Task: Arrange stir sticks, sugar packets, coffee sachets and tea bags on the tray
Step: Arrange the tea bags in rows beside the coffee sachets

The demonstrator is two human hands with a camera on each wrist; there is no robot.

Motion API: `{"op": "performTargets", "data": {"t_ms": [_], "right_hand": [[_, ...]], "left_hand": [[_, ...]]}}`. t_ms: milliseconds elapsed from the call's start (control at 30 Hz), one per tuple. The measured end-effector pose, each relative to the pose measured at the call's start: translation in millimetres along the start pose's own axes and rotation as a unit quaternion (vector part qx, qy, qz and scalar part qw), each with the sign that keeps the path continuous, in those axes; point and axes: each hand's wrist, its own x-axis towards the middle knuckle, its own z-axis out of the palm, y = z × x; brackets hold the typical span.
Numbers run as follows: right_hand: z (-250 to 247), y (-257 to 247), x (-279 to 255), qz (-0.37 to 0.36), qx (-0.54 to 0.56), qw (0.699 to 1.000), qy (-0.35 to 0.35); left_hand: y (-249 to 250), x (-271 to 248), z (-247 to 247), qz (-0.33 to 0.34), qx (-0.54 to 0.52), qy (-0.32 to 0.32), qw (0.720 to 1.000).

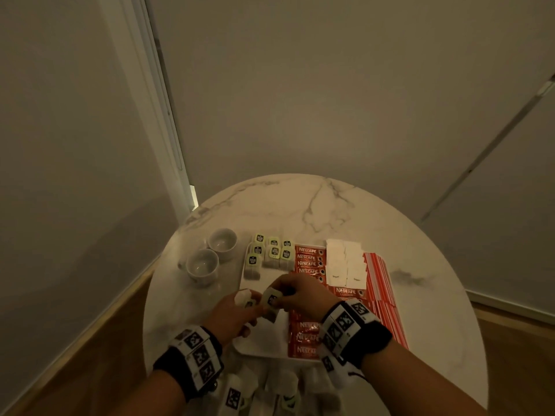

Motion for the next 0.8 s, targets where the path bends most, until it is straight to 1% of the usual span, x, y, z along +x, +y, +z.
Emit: {"op": "performTargets", "data": {"t_ms": [67, 167, 233, 333, 433, 500, 600, 800], "right_hand": [[-5.6, 2.3, 8.6, 0.004, 0.002, 1.000, -0.002], [-9.9, 6.5, 23.6, 0.004, -0.005, 1.000, -0.005], [-11.9, 9.1, 37.3, 0.016, -0.004, 1.000, 0.002], [-13.5, 12.8, 60.8, 0.048, -0.027, 0.998, 0.041], [-14.6, 15.7, 82.0, 0.079, -0.068, 0.991, 0.078], [-16.2, 17.1, 93.0, 0.083, -0.096, 0.987, 0.099], [-19.8, 16.0, 105.2, 0.090, -0.136, 0.980, 0.115], [-18.2, 16.6, 122.3, 0.113, -0.148, 0.973, 0.136]], "left_hand": [[-3.0, 11.4, 3.6, -0.002, 0.005, 0.015, 1.000], [-5.8, 24.3, 8.5, -0.010, -0.020, 0.037, 0.999], [-5.5, 30.2, 10.4, -0.020, -0.037, 0.058, 0.997], [-7.0, 40.6, 8.6, -0.038, -0.063, 0.100, 0.992], [-9.0, 48.5, 5.9, -0.065, -0.082, 0.127, 0.986], [-7.8, 51.5, 5.1, -0.080, -0.082, 0.126, 0.985], [-2.9, 55.0, 5.8, -0.078, -0.090, 0.118, 0.986], [-0.6, 65.4, 9.5, -0.062, -0.081, 0.116, 0.988]]}}
